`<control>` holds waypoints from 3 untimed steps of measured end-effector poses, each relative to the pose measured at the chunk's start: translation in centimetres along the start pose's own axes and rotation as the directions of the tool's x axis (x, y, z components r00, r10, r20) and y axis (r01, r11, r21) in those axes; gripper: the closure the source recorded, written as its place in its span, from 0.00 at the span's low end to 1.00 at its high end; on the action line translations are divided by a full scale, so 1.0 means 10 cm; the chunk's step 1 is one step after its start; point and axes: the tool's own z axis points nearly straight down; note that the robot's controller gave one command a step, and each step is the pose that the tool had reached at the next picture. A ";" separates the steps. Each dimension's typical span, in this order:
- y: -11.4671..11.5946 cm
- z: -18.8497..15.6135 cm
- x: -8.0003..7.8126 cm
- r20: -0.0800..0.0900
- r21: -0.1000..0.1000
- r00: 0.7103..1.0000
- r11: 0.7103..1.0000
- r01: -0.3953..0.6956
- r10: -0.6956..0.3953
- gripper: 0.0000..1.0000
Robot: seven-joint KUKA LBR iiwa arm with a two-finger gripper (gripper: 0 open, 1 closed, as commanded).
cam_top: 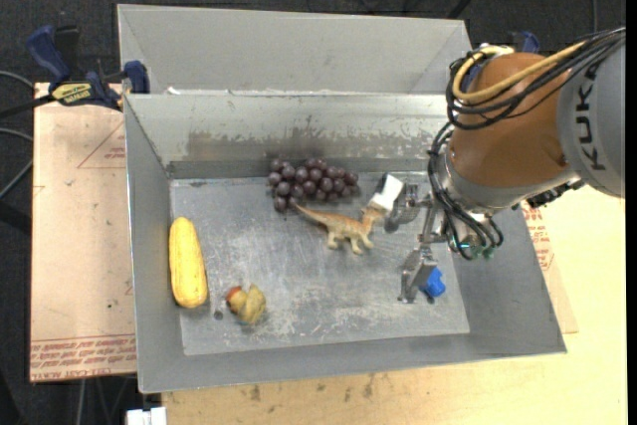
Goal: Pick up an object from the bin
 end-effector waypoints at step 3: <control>-0.77 0.30 -0.19 0.000 -0.003 0.977 0.977 0.212 -0.212 0.00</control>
Offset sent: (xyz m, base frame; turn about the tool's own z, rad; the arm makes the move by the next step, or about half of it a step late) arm 0.0287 -0.0655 -0.1192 -0.1475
